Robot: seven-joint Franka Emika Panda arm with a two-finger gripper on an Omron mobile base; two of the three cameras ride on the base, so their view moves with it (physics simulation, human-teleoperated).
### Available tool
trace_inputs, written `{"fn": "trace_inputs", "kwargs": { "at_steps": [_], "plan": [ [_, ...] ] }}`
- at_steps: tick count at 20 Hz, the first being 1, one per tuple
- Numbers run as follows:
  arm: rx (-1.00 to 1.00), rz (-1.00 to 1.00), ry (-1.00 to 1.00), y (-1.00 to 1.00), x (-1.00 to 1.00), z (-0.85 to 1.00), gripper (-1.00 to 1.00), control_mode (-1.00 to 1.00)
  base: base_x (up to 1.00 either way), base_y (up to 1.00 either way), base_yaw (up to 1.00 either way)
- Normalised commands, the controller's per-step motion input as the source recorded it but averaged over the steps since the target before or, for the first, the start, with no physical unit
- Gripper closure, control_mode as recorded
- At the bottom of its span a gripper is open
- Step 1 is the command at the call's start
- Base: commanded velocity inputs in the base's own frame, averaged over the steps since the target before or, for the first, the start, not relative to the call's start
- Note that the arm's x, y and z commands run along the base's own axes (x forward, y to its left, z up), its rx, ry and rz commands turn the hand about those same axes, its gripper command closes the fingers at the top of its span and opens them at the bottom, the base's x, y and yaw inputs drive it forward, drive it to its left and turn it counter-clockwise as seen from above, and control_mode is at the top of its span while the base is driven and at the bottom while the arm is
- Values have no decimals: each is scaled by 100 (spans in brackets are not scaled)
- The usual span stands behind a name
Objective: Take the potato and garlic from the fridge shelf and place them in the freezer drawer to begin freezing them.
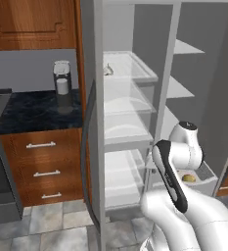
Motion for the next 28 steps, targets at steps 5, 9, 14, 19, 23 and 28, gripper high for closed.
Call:
{"fn": "trace_inputs", "kwargs": {
  "at_steps": [5, 9, 14, 19, 23, 28],
  "plan": [
    [0, 0, 0, 0, 0, 0, -100, 100, 58, -2, 31],
    [0, 0, 0, 0, 0, 0, -100, 100, 55, -27, 21],
    [0, 0, 0, 0, 0, 0, -100, 100, 60, -5, 20],
    [0, 0, 0, 0, 0, 0, -100, 100, 13, -8, 11],
    [0, 0, 0, 0, 0, 0, -100, 100, 17, -27, 17],
    [0, 0, 0, 0, 0, 0, -100, 100, 11, -61, 6]
  ]
}}
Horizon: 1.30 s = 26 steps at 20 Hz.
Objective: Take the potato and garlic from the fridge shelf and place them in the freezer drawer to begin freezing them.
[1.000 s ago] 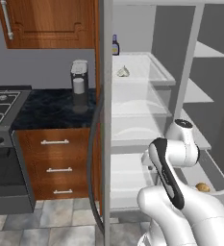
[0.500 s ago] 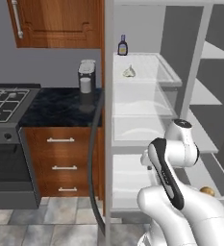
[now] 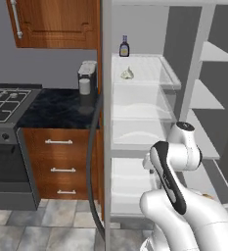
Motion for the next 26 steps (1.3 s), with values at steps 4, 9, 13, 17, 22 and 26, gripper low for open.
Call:
{"fn": "trace_inputs", "kwargs": {
  "at_steps": [4, 9, 13, 17, 22, 26],
  "plan": [
    [0, 0, 0, 0, 0, 0, -100, 100, 58, -5, 0],
    [0, 0, 0, 0, 0, 0, -100, 100, 41, 18, 14],
    [0, 0, 0, 0, 0, 0, -100, 100, 23, 54, 22],
    [0, 0, 0, 0, 0, 0, -100, 100, -2, -39, 9],
    [0, 0, 0, 0, 0, 0, -100, 100, -45, -17, 0],
    [0, 0, 0, 0, 0, 0, -100, 100, 65, 0, 0]
  ]
}}
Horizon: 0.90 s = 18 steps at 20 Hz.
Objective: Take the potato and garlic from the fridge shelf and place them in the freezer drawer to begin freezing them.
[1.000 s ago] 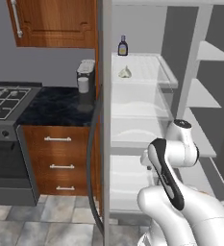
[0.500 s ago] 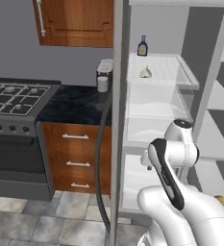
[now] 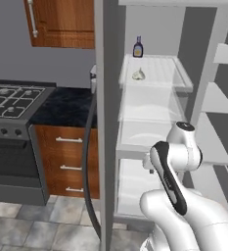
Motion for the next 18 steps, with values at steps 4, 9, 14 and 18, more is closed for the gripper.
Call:
{"fn": "trace_inputs", "kwargs": {
  "at_steps": [4, 9, 14, 18],
  "plan": [
    [0, 0, 0, 0, 0, 0, -100, 100, 50, -1, 0],
    [0, 0, 0, 0, 0, 0, -100, 100, 25, 7, 3],
    [0, 0, 0, 0, 0, 0, -100, 100, 53, 16, 4],
    [0, 1, 0, 0, 5, -3, -100, -100, 3, 0, 0]
  ]
}}
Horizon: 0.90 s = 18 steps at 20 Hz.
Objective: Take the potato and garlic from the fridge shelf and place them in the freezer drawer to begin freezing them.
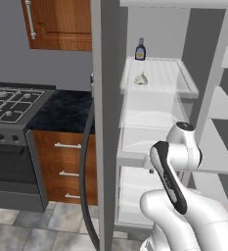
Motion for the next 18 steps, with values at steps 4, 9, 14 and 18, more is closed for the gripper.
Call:
{"fn": "trace_inputs", "kwargs": {
  "at_steps": [4, 9, 14, 18],
  "plan": [
    [0, 0, -10, 0, 42, 72, -100, -100, 0, 0, 0],
    [0, 0, -35, 0, 39, 100, -100, -100, 0, 0, 0],
    [-4, 0, -41, -12, 28, 100, -100, -100, 0, 0, 0],
    [-4, 0, -37, -18, 7, 100, -100, -100, 0, 0, 0]
  ]
}}
